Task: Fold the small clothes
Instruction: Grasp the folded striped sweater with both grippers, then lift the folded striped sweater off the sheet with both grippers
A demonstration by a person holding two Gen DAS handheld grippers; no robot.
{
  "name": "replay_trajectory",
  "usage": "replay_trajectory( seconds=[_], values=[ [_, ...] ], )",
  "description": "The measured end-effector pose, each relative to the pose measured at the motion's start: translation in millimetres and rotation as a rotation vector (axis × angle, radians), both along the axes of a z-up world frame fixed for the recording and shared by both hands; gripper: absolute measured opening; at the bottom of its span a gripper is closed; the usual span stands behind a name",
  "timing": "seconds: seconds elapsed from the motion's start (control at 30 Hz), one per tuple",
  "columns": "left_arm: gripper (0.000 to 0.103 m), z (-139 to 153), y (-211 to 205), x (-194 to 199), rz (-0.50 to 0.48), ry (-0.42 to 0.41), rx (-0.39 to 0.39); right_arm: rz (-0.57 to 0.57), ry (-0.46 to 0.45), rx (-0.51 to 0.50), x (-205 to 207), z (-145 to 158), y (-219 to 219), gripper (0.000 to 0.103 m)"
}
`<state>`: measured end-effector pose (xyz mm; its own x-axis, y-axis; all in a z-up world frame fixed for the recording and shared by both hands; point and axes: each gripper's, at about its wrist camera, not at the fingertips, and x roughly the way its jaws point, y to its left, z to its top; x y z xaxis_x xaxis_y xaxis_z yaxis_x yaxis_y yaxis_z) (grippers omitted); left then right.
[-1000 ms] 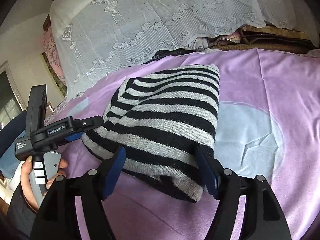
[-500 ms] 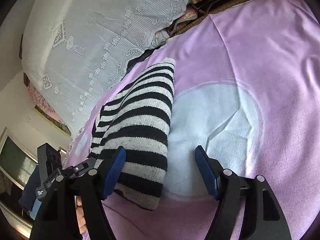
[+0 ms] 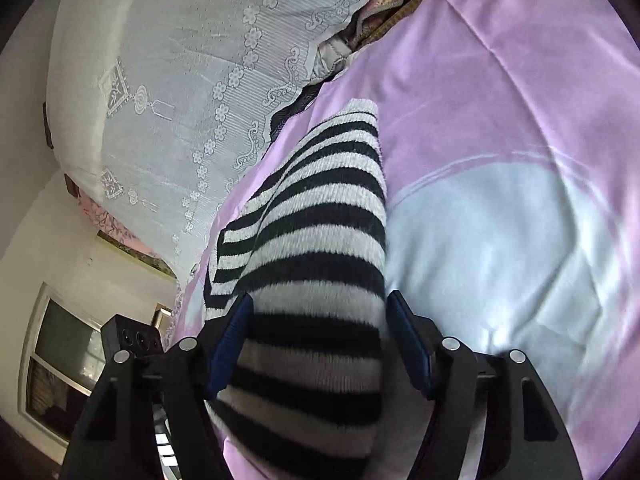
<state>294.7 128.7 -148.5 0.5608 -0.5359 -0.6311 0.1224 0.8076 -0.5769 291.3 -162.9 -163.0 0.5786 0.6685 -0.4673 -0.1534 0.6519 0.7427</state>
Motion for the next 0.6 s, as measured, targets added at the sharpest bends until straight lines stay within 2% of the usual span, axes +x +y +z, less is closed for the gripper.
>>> replay_trajectory(
  seconds=[0.17, 0.33, 0.47, 0.53, 0.6],
  values=[
    [0.098, 3, -12, -1, -0.006, -0.033, 0.074, 0.021, -0.021, -0.040, 4, 1, 9, 0.068],
    [0.098, 1, -16, 4, -0.001, -0.036, 0.080, 0.026, -0.029, -0.087, 11, 4, 19, 0.070],
    [0.098, 0, -14, 6, -0.003, -0.032, 0.057, 0.035, -0.029, -0.081, 13, 3, 19, 0.069],
    [0.096, 1, -15, 4, 0.001, -0.039, 0.064, 0.038, -0.030, -0.083, 13, 3, 19, 0.069],
    [0.089, 2, -15, 2, 0.011, -0.049, 0.066, 0.042, -0.035, -0.091, 12, 3, 19, 0.068]
  ],
)
